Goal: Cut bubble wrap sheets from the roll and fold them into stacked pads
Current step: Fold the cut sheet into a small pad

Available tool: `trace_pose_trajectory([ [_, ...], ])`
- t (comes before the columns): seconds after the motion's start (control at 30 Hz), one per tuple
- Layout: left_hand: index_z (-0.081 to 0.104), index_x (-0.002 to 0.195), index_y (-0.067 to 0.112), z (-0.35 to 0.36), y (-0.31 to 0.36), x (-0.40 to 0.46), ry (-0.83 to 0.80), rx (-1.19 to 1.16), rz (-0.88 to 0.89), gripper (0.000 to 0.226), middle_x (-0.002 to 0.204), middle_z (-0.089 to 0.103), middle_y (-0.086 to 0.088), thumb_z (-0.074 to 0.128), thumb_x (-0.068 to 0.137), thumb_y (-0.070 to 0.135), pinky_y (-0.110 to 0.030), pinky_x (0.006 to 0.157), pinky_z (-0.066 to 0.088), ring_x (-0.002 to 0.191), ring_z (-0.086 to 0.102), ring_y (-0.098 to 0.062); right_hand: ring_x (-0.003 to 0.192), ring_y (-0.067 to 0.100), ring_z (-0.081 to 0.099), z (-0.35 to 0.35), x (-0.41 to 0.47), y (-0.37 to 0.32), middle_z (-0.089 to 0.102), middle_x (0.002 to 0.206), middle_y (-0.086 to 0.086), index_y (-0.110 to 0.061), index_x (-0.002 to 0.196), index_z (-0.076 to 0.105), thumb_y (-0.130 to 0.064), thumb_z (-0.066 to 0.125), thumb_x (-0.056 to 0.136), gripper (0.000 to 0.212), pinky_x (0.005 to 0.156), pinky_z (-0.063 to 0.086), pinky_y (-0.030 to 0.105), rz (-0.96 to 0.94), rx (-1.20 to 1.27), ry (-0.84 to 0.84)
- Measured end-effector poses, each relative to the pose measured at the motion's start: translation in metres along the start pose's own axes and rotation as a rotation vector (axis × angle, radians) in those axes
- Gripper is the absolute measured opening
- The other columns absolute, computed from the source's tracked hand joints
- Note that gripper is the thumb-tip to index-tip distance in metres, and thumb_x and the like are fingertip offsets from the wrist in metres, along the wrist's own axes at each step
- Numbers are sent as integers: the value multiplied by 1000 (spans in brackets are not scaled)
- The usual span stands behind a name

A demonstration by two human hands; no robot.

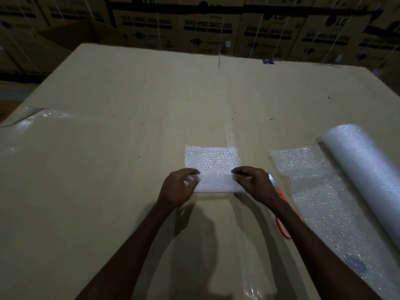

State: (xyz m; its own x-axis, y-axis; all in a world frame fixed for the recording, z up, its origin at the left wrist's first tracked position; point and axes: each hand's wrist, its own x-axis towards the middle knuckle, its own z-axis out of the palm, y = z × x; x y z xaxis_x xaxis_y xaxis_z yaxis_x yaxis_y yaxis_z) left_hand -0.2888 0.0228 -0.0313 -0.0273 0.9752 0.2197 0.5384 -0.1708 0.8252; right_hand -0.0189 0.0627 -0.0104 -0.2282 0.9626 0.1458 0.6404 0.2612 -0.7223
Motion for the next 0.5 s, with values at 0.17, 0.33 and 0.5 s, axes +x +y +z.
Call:
trace_pose_trajectory([
  [0.17, 76, 93, 19, -9, -4, 54, 44, -96, -110, 10, 84, 72, 14, 70, 85, 20, -15, 71, 50, 72, 64, 4, 80, 3, 69, 1, 54, 9, 76, 103, 4, -7, 105, 78, 4, 71, 90, 20, 81, 53, 18, 55, 63, 43],
  [0.33, 77, 91, 16, -7, -14, 95, 61, 16, -213, 9, 80, 72, 9, 73, 83, 17, -23, 70, 48, 73, 66, -6, 77, -3, 66, 9, 101, 23, 76, 101, 3, -9, 104, 78, 5, 69, 89, 22, 77, 50, 18, 76, -9, 16],
  [0.5, 74, 103, 14, 3, -36, 113, 26, 185, -272, 18, 98, 72, 1, 71, 86, 16, -24, 75, 43, 91, 66, -19, 78, 10, 67, 18, 125, 29, 78, 99, 1, -11, 104, 79, -5, 75, 87, 18, 79, 53, 22, 53, -93, 9],
])
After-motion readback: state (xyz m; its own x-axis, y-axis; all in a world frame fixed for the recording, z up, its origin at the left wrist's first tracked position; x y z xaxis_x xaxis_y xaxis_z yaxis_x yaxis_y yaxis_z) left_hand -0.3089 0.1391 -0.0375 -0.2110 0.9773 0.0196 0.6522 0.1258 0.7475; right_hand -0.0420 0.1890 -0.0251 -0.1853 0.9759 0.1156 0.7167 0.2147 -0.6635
